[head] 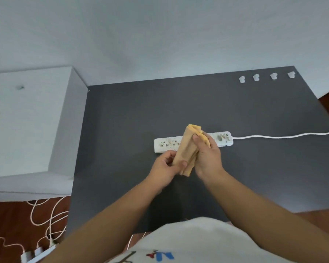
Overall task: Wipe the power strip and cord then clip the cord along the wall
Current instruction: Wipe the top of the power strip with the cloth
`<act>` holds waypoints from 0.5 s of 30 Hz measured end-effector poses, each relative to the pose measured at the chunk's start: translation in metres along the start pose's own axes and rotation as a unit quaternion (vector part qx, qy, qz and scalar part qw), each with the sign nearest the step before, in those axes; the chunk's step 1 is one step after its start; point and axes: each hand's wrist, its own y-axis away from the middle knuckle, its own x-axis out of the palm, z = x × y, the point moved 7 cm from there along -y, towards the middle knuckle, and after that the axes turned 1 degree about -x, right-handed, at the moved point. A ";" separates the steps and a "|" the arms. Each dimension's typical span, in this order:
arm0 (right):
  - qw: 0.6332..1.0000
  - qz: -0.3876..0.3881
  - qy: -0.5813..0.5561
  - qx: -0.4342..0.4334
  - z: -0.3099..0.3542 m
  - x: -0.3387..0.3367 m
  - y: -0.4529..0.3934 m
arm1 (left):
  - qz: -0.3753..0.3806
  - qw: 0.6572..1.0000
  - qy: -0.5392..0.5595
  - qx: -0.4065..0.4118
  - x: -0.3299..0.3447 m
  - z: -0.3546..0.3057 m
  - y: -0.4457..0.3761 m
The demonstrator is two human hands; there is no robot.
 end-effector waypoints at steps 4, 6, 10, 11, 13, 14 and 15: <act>0.956 0.037 0.260 -0.127 0.015 0.010 -0.005 | -0.026 0.996 -0.090 -0.008 0.010 0.006 0.000; 0.907 0.074 0.368 -0.192 0.023 0.016 -0.011 | -0.078 0.989 -0.121 0.025 -0.004 0.002 0.002; 0.773 0.176 0.555 -0.253 0.019 0.030 -0.027 | -0.197 0.958 -0.189 0.089 -0.056 -0.008 0.000; 0.736 0.201 0.590 -0.265 0.015 0.033 -0.030 | -0.211 0.945 -0.231 0.092 -0.068 -0.010 -0.003; 0.676 0.237 0.641 -0.277 0.007 0.041 -0.032 | -0.206 0.920 -0.321 0.086 -0.084 -0.011 -0.012; 0.653 0.250 0.658 -0.279 0.004 0.045 -0.033 | -0.191 0.910 -0.359 0.082 -0.088 -0.011 -0.017; 0.633 0.262 0.672 -0.282 0.001 0.050 -0.033 | -0.171 0.901 -0.390 0.081 -0.089 -0.011 -0.021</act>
